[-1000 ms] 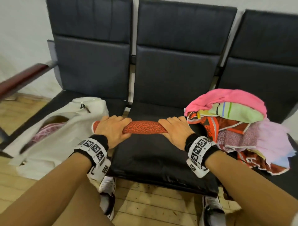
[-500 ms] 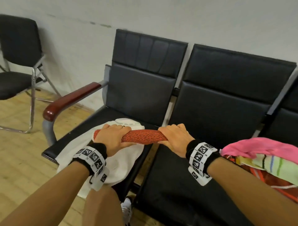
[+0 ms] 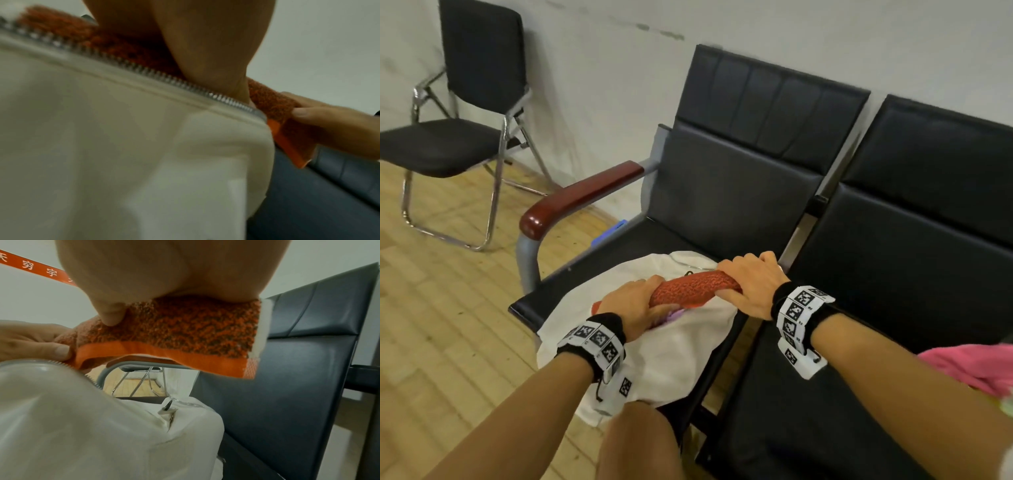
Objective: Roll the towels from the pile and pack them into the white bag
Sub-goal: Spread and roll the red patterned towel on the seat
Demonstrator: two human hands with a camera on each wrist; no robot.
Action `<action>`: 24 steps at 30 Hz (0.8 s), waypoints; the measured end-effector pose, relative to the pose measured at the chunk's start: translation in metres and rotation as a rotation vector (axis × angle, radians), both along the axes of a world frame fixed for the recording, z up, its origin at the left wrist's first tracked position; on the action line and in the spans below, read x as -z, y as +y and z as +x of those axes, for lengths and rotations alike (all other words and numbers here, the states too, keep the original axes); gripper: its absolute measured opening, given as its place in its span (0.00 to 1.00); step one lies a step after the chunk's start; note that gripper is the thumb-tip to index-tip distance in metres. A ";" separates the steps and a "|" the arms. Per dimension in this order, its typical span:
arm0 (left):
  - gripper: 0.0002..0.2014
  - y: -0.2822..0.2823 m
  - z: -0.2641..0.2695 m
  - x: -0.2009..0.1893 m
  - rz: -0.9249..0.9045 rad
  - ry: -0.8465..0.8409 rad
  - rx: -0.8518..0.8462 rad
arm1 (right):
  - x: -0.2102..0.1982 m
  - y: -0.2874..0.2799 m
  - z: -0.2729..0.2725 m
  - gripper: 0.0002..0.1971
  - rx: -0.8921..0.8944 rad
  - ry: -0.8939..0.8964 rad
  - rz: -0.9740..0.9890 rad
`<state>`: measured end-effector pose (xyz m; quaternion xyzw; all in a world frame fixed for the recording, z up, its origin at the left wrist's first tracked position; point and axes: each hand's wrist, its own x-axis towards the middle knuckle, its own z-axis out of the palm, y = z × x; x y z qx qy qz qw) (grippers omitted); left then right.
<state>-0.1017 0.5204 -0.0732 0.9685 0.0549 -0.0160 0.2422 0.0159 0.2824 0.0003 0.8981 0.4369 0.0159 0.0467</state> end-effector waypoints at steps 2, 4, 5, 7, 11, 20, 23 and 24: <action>0.16 -0.003 0.002 0.002 -0.097 -0.004 -0.013 | -0.001 0.006 0.008 0.21 0.006 -0.034 -0.001; 0.15 -0.009 0.006 0.003 -0.201 0.002 -0.036 | -0.005 0.010 0.016 0.22 0.011 -0.074 -0.008; 0.16 -0.014 0.009 0.003 -0.244 0.004 -0.046 | -0.006 0.011 0.019 0.23 0.011 -0.089 -0.014; 0.19 -0.021 0.014 0.005 -0.286 -0.001 -0.051 | -0.008 0.011 0.025 0.25 0.009 -0.105 -0.035; 0.20 -0.017 0.008 0.016 -0.297 0.026 -0.078 | 0.000 0.019 0.024 0.25 -0.011 -0.099 -0.082; 0.39 0.033 -0.047 0.048 -0.094 0.344 -0.309 | 0.041 0.073 -0.002 0.23 -0.139 -0.080 -0.192; 0.34 0.037 -0.054 0.048 -0.131 0.346 -0.290 | 0.045 0.084 -0.004 0.23 -0.141 -0.094 -0.220; 0.32 0.034 -0.055 0.048 -0.139 0.322 -0.285 | 0.044 0.084 -0.003 0.22 -0.134 -0.094 -0.220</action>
